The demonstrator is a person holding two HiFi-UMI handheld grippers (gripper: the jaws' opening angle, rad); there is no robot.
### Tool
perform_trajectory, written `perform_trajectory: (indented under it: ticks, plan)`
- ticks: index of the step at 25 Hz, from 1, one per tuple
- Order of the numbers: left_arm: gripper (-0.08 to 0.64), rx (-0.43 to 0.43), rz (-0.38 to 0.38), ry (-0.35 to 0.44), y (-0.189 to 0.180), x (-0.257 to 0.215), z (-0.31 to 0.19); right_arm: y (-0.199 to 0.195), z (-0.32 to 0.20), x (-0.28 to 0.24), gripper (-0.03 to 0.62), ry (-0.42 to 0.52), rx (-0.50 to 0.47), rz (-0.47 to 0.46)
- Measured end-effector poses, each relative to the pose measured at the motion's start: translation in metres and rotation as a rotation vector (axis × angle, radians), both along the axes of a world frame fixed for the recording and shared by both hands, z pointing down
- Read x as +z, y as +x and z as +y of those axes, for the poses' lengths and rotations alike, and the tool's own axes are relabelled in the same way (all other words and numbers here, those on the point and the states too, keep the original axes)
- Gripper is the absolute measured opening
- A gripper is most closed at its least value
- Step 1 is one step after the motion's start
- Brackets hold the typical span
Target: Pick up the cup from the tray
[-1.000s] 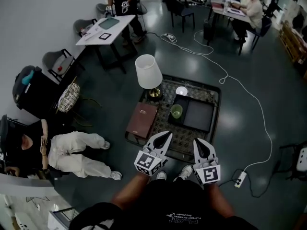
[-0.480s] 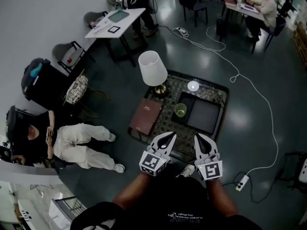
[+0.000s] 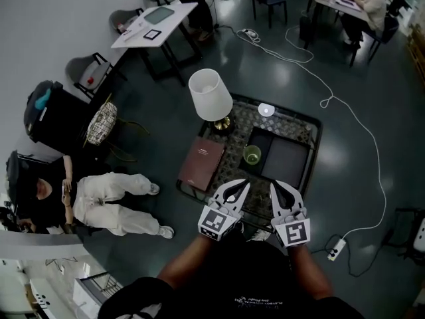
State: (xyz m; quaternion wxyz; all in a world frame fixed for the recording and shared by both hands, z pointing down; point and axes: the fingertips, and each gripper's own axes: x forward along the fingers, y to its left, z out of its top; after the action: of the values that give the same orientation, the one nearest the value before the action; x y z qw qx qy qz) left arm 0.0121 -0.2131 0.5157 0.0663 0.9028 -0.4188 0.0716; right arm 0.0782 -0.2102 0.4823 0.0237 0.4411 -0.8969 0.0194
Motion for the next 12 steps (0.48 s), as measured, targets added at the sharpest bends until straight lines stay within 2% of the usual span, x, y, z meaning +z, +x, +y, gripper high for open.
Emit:
perform_trajectory:
  ticks: [2, 6, 12]
  plan:
    - [0.011, 0.014, 0.001, -0.013, -0.001, 0.009, -0.010, -0.004, -0.010, 0.005, -0.002, 0.020, 0.003, -0.023]
    - [0.012, 0.061, 0.029, -0.035, -0.002, 0.025, -0.025, -0.009, -0.024, 0.022, -0.002, -0.002, 0.031, -0.029]
    - [0.012, 0.097, -0.004, -0.058, -0.004, 0.053, -0.046, -0.014, -0.046, 0.046, -0.002, -0.050, 0.054, -0.006]
